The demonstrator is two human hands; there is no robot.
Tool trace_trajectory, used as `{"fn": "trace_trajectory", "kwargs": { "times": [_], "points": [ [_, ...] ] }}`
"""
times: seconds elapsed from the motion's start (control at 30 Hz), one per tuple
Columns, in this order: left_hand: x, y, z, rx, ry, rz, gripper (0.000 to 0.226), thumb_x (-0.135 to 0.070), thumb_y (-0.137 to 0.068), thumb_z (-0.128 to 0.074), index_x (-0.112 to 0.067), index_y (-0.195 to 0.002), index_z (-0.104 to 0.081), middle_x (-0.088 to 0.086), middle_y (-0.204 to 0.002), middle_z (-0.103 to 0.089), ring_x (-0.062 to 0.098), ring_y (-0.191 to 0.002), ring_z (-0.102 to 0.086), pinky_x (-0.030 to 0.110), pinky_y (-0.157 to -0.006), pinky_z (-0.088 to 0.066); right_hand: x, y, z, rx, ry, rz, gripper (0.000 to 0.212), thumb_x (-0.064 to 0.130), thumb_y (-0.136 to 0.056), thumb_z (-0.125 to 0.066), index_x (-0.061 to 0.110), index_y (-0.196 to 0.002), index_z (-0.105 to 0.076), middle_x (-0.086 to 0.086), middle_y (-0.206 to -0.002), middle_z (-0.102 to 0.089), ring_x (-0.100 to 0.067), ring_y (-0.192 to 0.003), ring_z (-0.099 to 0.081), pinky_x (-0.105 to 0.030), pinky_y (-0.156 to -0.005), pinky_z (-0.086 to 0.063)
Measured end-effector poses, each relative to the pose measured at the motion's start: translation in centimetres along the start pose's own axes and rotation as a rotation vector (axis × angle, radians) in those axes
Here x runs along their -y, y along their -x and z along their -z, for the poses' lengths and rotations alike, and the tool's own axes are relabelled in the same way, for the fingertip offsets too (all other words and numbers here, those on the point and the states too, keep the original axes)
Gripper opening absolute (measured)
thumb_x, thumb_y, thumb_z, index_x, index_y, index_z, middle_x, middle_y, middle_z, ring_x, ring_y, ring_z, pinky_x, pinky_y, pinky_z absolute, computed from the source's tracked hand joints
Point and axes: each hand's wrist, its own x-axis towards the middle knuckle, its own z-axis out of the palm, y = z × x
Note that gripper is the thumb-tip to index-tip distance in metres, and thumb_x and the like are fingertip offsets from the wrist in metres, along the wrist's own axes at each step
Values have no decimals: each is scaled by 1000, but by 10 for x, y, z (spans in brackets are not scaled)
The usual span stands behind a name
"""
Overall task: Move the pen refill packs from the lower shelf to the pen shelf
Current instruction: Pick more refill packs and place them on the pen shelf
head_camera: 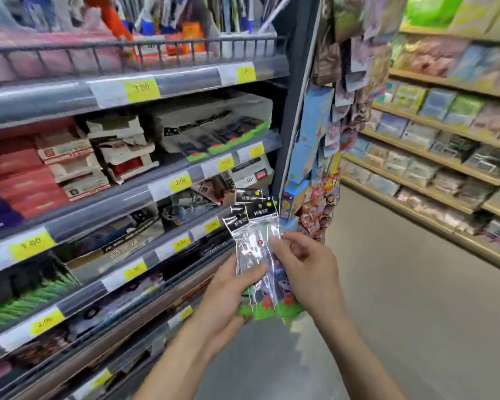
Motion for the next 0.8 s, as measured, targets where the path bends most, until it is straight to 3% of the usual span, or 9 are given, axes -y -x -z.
{"fn": "trace_trajectory", "kwargs": {
  "times": [0.07,0.13,0.23,0.3,0.4,0.47,0.6,0.7,0.8],
  "points": [
    [-8,-24,-5,-46,20,-40,43,-16,-91,-71,-16,-134,-68,19,-124,-76,38,-107,-76,52,-85,-65,-3,-25,-3,61,117,29,18,49,-93,-66,40,-106,-74,15,-56,-58,0,-55,-52,-22,-61,-44],
    [-17,-46,-8,-66,37,-74,41,-19,-91,-72,-17,-132,-68,16,-122,-78,35,-105,-77,44,-76,-65,-3,-51,-6,166,173,94,30,51,-98,-57,46,-126,-66,28,-85,-71,9,-81,-64,-19,-77,-50],
    [-33,-72,-12,-104,47,-126,41,-24,-92,-71,-18,-133,-67,15,-122,-78,35,-110,-76,42,-79,-66,0,-88,-11,298,147,172,33,54,-103,-48,57,-135,-56,26,-116,-72,7,-107,-64,-17,-92,-50],
    [-40,-83,-13,-138,53,-160,42,-23,-91,-70,-20,-133,-67,12,-122,-79,32,-110,-76,40,-80,-66,0,-107,-17,318,135,154,36,55,-102,-49,55,-138,-54,17,-99,-75,-2,-91,-68,-19,-80,-52],
    [-45,-99,-11,-207,70,-196,38,-12,-92,-74,-23,-127,-68,4,-114,-82,16,-99,-80,29,-68,-64,1,-126,-27,318,69,139,37,54,-98,-56,53,-135,-57,16,-62,-57,-1,-57,-52,-14,-59,-45],
    [-51,-110,-9,-286,85,-218,43,-17,-86,-82,-27,-126,-70,1,-115,-82,16,-100,-79,35,-68,-65,-1,-139,-30,380,-47,76,32,50,-97,-60,54,-129,-60,14,-60,-52,-2,-57,-49,-26,-64,-51],
    [-69,-131,-5,-440,110,-274,69,-38,-65,-96,-31,-129,-69,4,-125,-78,31,-122,-71,60,-103,-54,-1,-165,-27,602,-211,-175,24,34,-94,-67,54,-105,-72,-2,-76,-66,-5,-69,-63,-25,-66,-51],
    [-77,-144,-6,-543,110,-317,62,-44,-61,-98,-35,-118,-74,3,-122,-79,31,-120,-71,63,-109,-49,3,-186,-24,816,-296,-226,20,26,-98,-63,38,-104,-77,-2,-72,-67,-13,-55,-62,-26,-50,-51],
    [-84,-157,-13,-638,95,-370,51,-45,-66,-95,-31,-112,-77,7,-120,-79,35,-118,-71,66,-112,-45,1,-216,-30,811,-321,-241,20,21,-99,-63,33,-98,-79,6,-65,-64,-19,-46,-56,-26,-42,-45]
  ]
}}
